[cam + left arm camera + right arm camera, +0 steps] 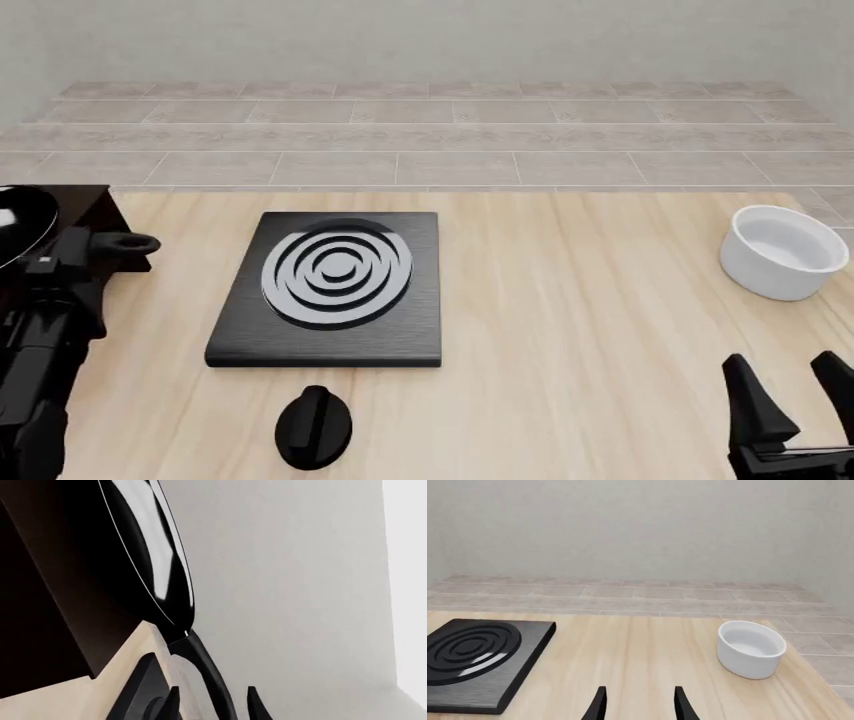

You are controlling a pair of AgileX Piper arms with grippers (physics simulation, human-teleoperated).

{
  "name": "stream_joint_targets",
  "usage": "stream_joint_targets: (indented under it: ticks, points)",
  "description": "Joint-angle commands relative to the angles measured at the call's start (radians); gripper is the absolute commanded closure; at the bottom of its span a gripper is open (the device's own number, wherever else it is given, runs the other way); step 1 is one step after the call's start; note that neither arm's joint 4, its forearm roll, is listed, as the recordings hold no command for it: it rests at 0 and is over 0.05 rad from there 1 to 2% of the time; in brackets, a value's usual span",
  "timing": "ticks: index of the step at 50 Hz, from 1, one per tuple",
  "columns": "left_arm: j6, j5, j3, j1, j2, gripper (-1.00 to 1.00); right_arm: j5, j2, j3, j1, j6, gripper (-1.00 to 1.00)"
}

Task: Put the frying pan on top of the cabinet.

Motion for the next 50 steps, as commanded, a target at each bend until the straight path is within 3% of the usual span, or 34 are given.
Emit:
stream_joint_targets:
  ticks: [1,7,20,34,36,41,50]
  points:
    - [-0.005,0.014,0.061,-0.014,-0.079,-1.00,-0.009,0.009,0.000,0.000,-0.001,-1.00]
    - [-0.002,0.010,0.113,-0.027,-0.134,-1.00,-0.004,0.004,0.000,-0.002,0.000,-1.00]
    - [0.034,0.177,0.203,-0.041,-0.387,-1.00,0.000,0.001,0.000,0.001,-0.007,-1.00]
    - [0.060,0.548,0.220,-0.049,-0.782,-1.00,0.002,0.002,-0.001,0.004,-0.010,-1.00]
    - [0.080,0.657,0.220,-0.053,-0.897,-1.00,0.002,0.001,-0.001,0.003,-0.008,-1.00]
    - [0.107,0.767,0.220,-0.060,-1.010,-1.00,0.004,-0.002,-0.002,0.003,-0.007,-1.00]
    - [0.306,1.058,0.124,-0.031,-1.219,-1.00,0.018,-0.021,-0.001,0.003,-0.005,-1.00]
